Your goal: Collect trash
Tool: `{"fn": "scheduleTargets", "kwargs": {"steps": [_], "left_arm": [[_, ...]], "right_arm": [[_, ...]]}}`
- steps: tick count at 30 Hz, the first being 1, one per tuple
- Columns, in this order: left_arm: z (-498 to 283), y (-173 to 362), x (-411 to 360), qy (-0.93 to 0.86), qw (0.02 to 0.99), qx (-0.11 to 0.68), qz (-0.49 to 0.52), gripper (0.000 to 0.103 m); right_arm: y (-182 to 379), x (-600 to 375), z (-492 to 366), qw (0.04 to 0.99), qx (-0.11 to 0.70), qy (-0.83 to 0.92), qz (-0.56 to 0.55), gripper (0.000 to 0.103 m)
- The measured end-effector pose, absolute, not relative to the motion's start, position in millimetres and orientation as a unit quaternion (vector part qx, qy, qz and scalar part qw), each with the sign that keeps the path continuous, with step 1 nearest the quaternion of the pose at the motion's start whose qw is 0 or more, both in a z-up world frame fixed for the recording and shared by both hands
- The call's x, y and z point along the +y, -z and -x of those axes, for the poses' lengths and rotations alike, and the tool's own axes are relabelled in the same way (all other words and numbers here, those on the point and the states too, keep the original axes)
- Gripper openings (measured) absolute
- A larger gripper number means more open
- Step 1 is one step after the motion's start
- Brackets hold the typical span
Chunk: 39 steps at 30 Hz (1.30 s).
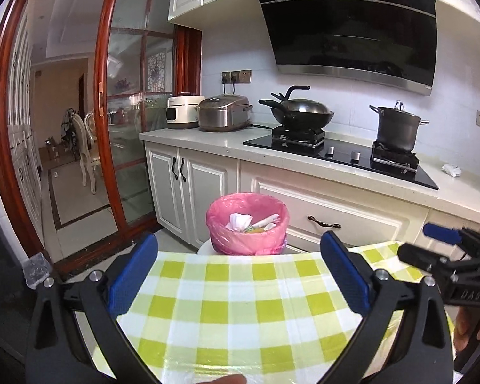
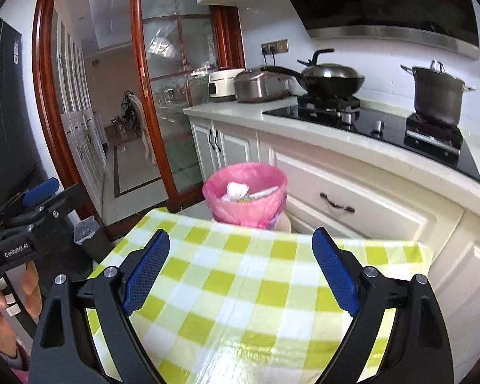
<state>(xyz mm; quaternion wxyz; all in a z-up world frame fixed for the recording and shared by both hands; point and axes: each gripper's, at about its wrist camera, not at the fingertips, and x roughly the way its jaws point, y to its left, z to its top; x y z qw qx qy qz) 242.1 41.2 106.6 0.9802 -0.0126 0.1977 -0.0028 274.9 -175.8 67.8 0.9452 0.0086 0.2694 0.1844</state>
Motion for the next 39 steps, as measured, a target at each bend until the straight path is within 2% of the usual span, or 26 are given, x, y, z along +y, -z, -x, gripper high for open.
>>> {"fn": "scheduleTargets", "kwargs": {"steps": [39], "left_arm": [[-232, -104, 26, -0.001, 0.978, 0.209, 0.016, 0.098]], "right_arm": [[-70, -180, -266, 0.946, 0.272, -0.177, 0.008, 0.085]]}}
